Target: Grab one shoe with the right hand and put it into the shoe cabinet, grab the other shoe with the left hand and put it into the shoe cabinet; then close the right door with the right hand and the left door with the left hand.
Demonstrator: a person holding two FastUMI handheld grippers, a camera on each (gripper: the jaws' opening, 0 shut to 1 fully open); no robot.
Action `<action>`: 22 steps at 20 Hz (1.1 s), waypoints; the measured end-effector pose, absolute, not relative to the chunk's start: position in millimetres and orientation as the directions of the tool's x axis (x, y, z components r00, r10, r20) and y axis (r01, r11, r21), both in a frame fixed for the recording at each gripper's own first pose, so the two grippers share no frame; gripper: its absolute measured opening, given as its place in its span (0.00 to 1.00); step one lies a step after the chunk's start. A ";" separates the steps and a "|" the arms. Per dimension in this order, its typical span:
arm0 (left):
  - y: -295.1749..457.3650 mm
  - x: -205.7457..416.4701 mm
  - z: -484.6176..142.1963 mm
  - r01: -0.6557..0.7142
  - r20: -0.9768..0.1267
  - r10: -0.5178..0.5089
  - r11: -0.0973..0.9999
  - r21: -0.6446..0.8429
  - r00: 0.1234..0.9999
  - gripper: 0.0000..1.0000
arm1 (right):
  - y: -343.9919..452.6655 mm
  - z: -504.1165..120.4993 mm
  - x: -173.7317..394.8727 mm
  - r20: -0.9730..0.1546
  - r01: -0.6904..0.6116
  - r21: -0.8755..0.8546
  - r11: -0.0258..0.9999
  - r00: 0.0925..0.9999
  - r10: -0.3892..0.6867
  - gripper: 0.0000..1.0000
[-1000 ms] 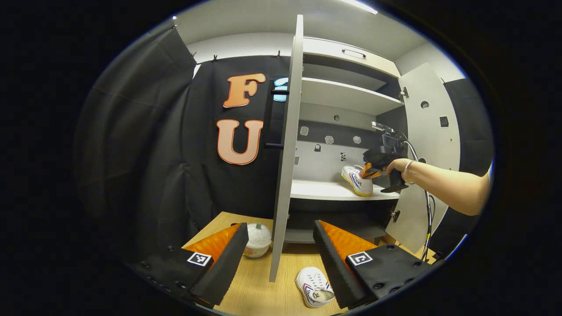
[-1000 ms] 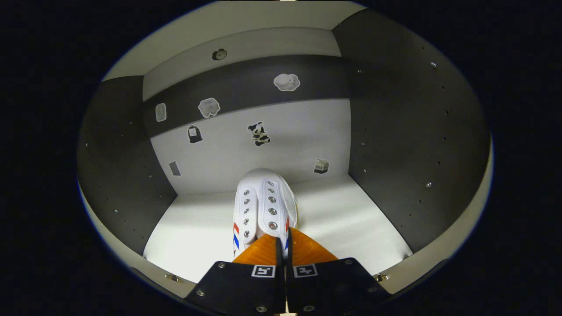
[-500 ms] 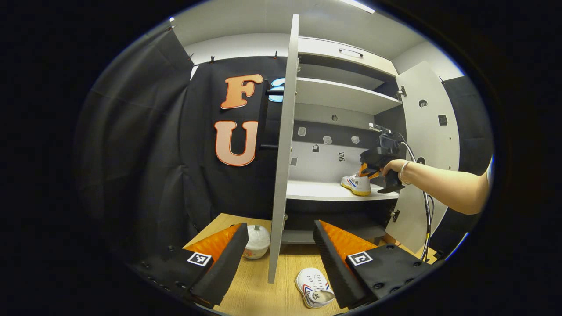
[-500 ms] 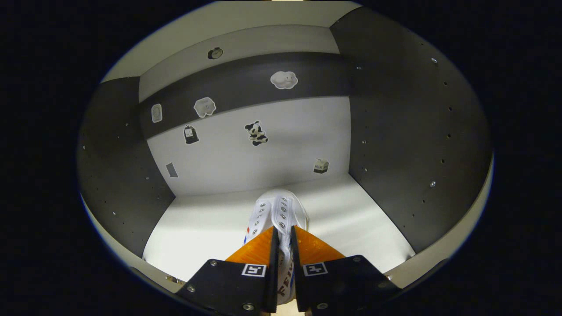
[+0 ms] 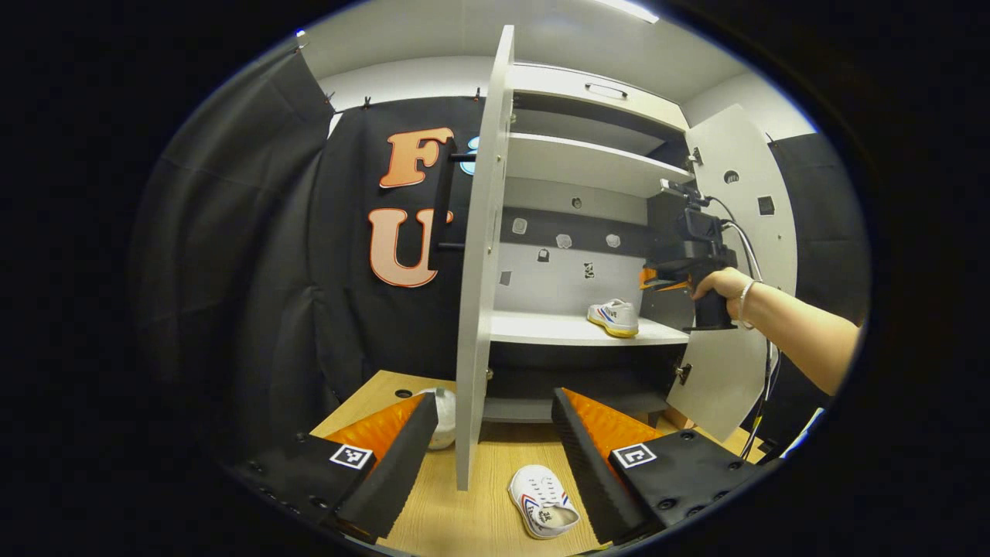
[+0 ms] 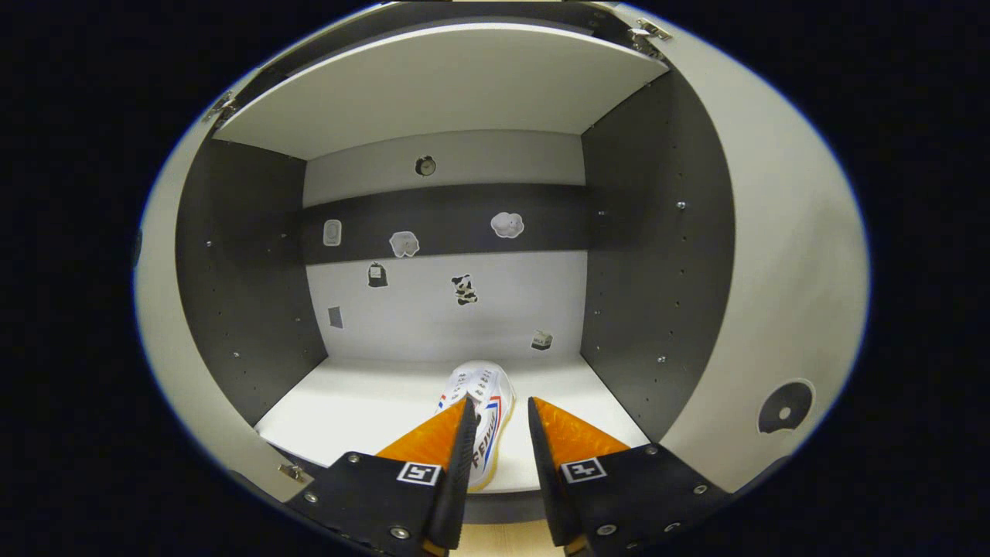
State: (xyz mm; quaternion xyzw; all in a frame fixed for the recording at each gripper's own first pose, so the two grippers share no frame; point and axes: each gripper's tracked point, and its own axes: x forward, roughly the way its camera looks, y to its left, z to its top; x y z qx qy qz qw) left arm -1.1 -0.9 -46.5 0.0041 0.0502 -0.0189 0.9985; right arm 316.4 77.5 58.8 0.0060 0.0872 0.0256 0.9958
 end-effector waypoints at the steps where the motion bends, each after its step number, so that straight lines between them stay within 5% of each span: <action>1: -3.6 -2.5 -51.1 0.041 -0.104 -0.040 0.999 0.007 0.994 0.97 | 77.7 58.7 302.7 -0.159 -0.061 0.020 0.998 0.985 0.063 0.40; 2: -6.6 -3.3 -55.5 0.044 -0.112 -0.043 0.999 0.008 0.993 0.97 | 77.1 58.2 287.8 -0.148 -0.073 0.022 0.997 0.986 0.076 0.52; 8: -29.5 -9.6 -96.6 0.081 -0.186 -0.076 0.997 0.016 0.980 0.97 | 63.5 46.8 200.9 -0.072 -0.100 -0.047 0.994 0.993 0.097 0.83; 14: -49.6 -1.6 -156.9 0.108 -0.285 -0.096 0.994 0.029 0.954 0.97 | 65.5 19.9 130.0 -0.072 -0.152 0.027 0.988 0.985 0.154 0.92; 22: -50.8 21.2 -263.5 0.111 -0.496 -0.091 0.994 0.012 0.863 0.97 | 34.1 -17.6 81.6 -0.127 -0.086 0.105 0.991 0.987 0.099 0.92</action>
